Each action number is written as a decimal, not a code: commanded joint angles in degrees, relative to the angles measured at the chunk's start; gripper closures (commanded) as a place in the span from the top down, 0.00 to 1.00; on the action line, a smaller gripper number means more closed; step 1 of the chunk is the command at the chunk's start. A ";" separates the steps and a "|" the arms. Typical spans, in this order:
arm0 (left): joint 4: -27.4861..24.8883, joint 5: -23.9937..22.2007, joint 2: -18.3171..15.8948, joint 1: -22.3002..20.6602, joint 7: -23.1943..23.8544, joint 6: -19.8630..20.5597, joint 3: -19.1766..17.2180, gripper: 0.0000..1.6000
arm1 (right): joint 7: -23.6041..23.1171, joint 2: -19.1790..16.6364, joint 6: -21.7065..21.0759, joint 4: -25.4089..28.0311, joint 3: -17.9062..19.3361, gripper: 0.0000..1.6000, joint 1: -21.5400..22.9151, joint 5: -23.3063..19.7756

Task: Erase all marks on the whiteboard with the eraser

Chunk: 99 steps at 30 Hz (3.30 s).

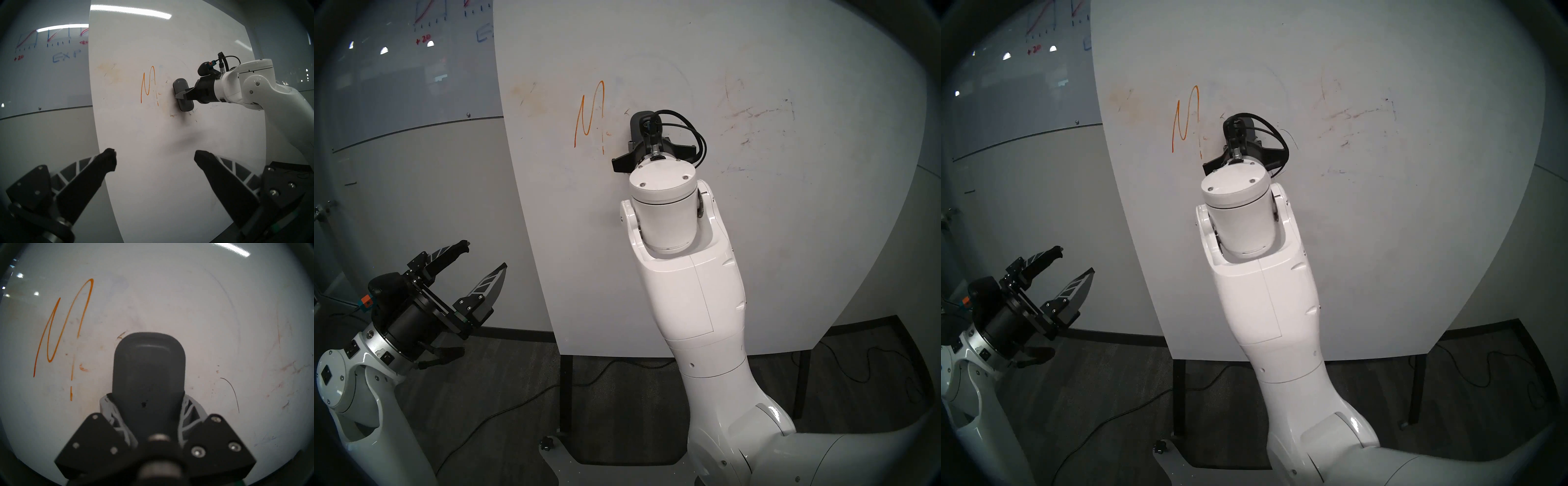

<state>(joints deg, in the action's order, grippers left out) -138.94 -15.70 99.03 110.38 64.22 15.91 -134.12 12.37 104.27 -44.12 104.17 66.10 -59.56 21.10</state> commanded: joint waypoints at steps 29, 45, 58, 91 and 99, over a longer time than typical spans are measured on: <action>-1.06 -0.52 -0.10 0.04 -0.15 0.16 0.15 1.00 | 6.64 5.34 -1.22 -3.19 -7.36 0.00 4.10 -1.62; -1.06 -0.49 -0.11 0.04 -0.13 0.16 0.14 1.00 | 10.35 8.56 -0.86 -9.53 -9.13 0.00 7.45 -1.34; -1.06 -0.52 -0.13 0.05 -0.16 0.16 0.15 1.00 | 12.52 9.64 -0.18 -12.95 -9.54 0.00 8.57 -1.25; -1.06 -0.49 -0.13 0.05 -0.14 0.16 0.15 1.00 | 8.55 5.76 1.55 -17.43 -5.51 0.00 15.78 0.71; -1.06 -0.47 -0.11 0.03 -0.12 0.15 0.14 1.00 | 6.85 4.18 1.44 -17.59 -3.92 0.00 17.87 1.30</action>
<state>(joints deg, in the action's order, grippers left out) -138.94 -15.70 99.03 110.38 64.21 15.93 -134.12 19.57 110.15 -43.28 86.08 60.10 -46.04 21.65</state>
